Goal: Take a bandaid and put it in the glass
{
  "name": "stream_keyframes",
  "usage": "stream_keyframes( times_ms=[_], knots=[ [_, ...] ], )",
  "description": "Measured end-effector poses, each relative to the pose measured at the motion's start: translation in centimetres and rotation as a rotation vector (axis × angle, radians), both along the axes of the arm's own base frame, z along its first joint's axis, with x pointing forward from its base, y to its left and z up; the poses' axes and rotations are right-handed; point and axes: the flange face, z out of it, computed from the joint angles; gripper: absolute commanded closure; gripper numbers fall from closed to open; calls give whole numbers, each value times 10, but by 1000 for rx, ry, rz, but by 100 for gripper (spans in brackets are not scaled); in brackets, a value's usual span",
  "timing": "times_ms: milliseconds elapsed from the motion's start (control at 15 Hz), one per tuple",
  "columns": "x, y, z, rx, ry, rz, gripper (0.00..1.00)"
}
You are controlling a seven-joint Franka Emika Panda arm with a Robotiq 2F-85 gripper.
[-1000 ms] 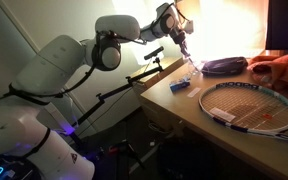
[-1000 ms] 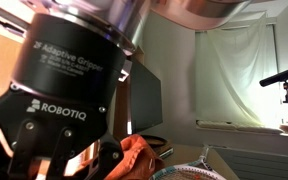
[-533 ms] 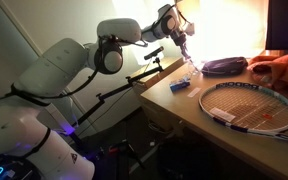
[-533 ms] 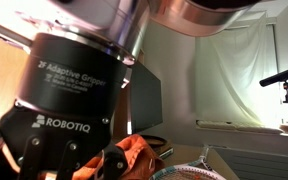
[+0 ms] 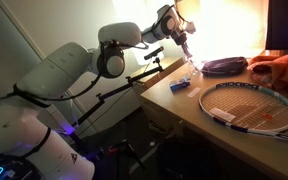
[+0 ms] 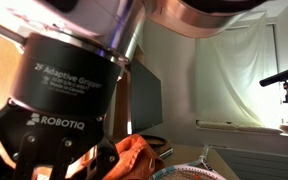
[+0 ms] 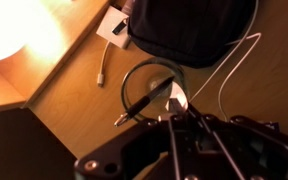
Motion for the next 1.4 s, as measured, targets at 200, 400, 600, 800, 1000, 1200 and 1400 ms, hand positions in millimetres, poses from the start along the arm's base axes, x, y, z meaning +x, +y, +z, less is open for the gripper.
stream_keyframes(
  times_ms=[200, 400, 600, 800, 1000, 1200, 1400],
  knots=[
    [2, -2, -4, 1, -4, 32, 99],
    [3, -3, -11, 9, 1, 74, 99],
    [3, -3, -16, 7, 1, 105, 99],
    [4, -4, -17, 1, -6, 117, 99],
    [4, -4, -17, -2, -15, 117, 99],
    [6, -6, -16, -13, -37, 118, 99],
    [8, -6, -14, -34, -71, 125, 99]
  ],
)
